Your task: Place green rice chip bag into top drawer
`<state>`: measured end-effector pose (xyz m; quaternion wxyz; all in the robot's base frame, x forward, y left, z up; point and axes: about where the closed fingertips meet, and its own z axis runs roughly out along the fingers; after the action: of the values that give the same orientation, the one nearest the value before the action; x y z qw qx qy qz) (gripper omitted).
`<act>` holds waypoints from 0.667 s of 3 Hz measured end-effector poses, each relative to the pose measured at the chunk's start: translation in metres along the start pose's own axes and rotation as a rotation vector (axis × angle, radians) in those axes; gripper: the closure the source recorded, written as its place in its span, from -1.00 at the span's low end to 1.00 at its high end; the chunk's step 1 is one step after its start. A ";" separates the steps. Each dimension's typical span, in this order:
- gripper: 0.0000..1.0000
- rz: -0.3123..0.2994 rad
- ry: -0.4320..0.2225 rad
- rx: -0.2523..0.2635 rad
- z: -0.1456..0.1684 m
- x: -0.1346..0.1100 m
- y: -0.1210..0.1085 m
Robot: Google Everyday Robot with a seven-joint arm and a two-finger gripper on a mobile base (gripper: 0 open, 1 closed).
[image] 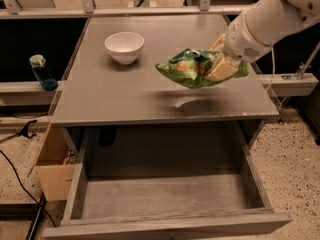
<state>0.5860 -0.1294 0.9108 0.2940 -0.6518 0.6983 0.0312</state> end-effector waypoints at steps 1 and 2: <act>1.00 0.018 -0.003 -0.004 -0.024 0.002 0.014; 1.00 0.039 -0.015 -0.014 -0.051 0.001 0.037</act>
Offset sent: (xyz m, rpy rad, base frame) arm -0.0931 -0.0285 0.0482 0.0589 0.0506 -0.0388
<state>0.5331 -0.1462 0.9399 0.2940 -0.6399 0.7084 0.0470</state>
